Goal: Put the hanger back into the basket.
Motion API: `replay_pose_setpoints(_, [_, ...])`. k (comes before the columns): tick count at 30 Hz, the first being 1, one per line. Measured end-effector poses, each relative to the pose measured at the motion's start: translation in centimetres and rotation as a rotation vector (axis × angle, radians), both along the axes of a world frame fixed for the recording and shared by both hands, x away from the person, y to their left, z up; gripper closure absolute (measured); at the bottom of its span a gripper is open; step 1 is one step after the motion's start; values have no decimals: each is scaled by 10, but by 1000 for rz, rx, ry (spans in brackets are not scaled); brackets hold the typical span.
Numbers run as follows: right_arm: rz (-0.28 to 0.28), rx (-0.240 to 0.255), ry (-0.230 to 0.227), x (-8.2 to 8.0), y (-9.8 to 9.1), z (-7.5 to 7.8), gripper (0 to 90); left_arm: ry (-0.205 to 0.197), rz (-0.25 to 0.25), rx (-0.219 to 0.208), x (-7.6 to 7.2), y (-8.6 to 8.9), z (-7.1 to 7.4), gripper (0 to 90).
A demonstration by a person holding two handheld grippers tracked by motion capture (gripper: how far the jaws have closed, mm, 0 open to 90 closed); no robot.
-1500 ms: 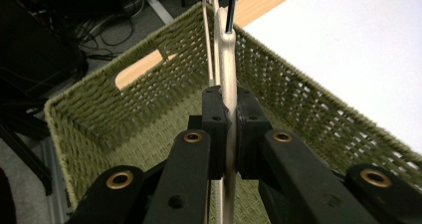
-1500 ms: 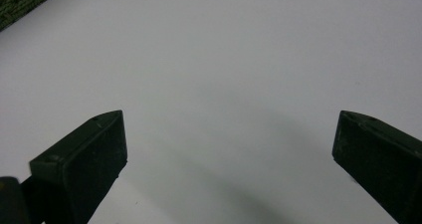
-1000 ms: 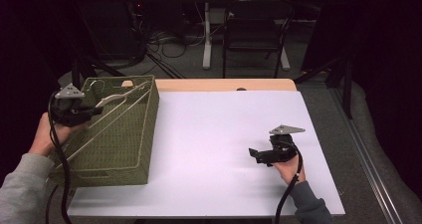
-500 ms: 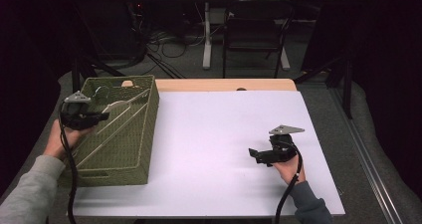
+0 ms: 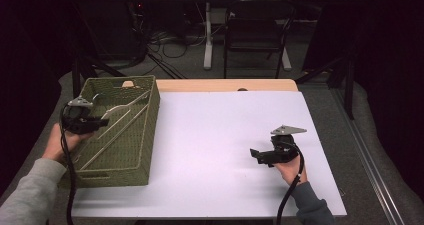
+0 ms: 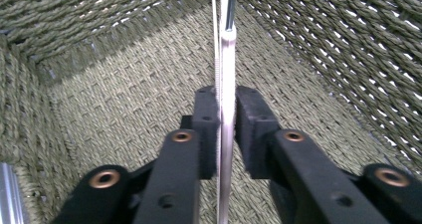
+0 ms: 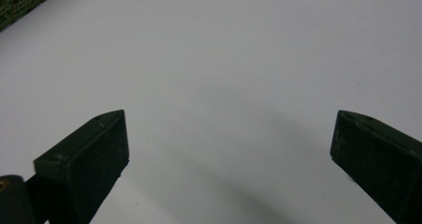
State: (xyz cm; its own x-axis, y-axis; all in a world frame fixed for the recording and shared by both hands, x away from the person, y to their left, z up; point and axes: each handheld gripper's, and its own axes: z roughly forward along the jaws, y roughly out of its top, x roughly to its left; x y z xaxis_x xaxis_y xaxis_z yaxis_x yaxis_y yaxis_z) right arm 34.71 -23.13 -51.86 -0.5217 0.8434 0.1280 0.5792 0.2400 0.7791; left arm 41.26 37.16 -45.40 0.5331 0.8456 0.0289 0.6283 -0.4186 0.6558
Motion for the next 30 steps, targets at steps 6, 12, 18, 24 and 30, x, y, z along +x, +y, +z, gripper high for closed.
replay_pose_setpoints(6, [-2,3,0,0,-1,1,14,3,4,-5,-7,-2,9,387])
replay_pose_setpoints(12, [-6,11,2,0,-2,2,14,-38,-35,-24,-25,-10,26,251])
replay_pose_setpoints(18, [-2,9,2,0,-3,3,14,-84,-67,-53,-46,-17,41,151])
replay_pose_setpoints(24, [3,9,-7,-1,-3,3,13,-119,-97,-75,-65,-29,48,75])
replay_pose_setpoints(30, [24,20,-34,-5,-5,8,4,-184,-122,-92,-87,-53,52,19])
